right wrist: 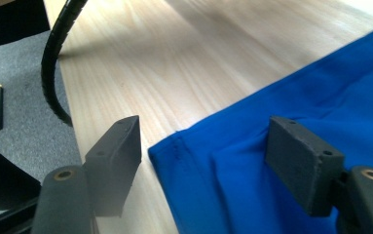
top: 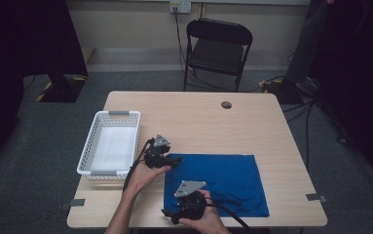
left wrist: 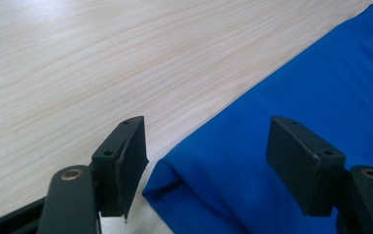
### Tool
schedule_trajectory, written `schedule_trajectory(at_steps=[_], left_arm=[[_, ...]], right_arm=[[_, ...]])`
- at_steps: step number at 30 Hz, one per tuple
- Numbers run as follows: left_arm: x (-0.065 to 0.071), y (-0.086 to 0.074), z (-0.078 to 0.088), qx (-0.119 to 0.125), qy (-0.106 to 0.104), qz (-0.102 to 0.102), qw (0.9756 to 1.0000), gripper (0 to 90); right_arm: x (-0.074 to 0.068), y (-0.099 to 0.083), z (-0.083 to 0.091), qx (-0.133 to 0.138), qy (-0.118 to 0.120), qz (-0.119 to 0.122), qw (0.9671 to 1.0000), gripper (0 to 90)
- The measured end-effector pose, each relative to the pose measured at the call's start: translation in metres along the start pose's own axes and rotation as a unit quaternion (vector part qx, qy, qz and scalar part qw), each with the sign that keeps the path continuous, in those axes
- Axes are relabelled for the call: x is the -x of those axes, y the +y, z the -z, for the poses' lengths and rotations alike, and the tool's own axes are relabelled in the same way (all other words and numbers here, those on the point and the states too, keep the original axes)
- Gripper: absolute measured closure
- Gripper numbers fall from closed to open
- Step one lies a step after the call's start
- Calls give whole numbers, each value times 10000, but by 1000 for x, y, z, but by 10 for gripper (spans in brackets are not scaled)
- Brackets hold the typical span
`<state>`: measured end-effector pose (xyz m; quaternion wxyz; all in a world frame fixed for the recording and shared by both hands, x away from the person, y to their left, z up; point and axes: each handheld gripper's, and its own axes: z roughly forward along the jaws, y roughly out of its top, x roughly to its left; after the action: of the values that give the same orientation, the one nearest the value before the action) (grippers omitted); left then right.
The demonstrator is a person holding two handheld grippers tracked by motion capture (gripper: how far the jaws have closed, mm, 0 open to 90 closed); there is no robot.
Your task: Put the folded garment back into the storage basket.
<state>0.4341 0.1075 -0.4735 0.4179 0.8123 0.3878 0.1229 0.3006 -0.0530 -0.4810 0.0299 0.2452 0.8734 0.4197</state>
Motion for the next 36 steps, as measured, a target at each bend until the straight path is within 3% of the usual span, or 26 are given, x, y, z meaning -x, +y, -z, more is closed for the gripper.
schedule_trajectory(at_steps=[2, 6, 8, 11, 17, 23, 26, 30, 36], left_arm=[[-3, 2, -2, -97, -27, 37, 9999, 311], [-7, 7, -5, -41, 19, 135, 9999, 306], [-7, 7, -7, 4, 0, 193, 9998, 306], [-4, 4, -12, -150, -32, 129, 9998, 296], [2, 0, -14, -230, -95, 88, 9997, 278], [-4, -4, -13, -167, 14, 263, 9995, 274], [-5, -6, -12, -246, 20, 205, 9995, 320], [-7, -8, -9, -160, 128, 250, 9995, 350], [-5, -13, -7, -217, 196, 237, 9993, 400]], right_arm=[[-1, 0, -2, -16, -41, 30, 10000, 286], [-5, -2, -4, -15, -185, 138, 9997, 307], [-8, -4, -5, -13, -375, 260, 9990, 358], [-12, -5, -4, -28, -590, 364, 9976, 416], [-9, -7, -3, 61, -658, 335, 9973, 562], [-6, -6, -2, 47, -658, 294, 9974, 699], [-3, -6, -1, 71, -673, 273, 9973, 760], [-2, -6, -1, 87, -684, 210, 9974, 787], [-2, -6, -1, 96, -683, 196, 9974, 790]])
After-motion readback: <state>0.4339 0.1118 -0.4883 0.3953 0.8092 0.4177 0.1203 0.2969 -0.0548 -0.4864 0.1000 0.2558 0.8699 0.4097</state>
